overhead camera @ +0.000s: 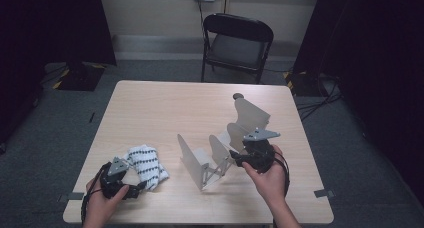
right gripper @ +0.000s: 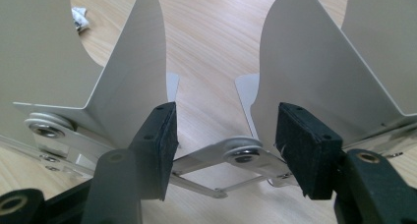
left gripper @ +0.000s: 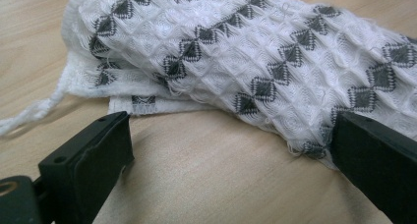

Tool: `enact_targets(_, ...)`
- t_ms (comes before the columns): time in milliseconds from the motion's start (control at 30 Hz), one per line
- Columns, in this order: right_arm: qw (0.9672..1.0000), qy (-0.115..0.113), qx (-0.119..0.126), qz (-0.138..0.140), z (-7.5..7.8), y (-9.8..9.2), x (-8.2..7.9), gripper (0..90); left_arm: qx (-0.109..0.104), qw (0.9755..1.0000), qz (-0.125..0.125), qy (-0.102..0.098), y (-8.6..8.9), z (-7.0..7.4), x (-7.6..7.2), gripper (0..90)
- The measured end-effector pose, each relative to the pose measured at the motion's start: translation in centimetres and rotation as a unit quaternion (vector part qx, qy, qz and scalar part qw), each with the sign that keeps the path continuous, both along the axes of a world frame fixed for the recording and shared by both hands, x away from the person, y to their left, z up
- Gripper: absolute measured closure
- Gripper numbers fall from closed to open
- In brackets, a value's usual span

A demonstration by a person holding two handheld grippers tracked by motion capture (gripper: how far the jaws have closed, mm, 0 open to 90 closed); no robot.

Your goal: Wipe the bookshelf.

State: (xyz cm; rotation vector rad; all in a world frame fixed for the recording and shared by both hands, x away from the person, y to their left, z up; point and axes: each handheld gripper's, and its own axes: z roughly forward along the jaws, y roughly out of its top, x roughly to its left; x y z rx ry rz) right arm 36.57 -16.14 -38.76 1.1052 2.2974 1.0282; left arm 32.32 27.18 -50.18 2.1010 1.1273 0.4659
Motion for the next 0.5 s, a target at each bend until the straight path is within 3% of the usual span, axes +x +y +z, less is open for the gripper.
enact_targets(500,0.9999,0.0,-0.011,0.0,0.46,-0.06,-0.06,41.9,0.0,1.0,0.001,0.0,-0.01,0.0,-0.03,2.2)
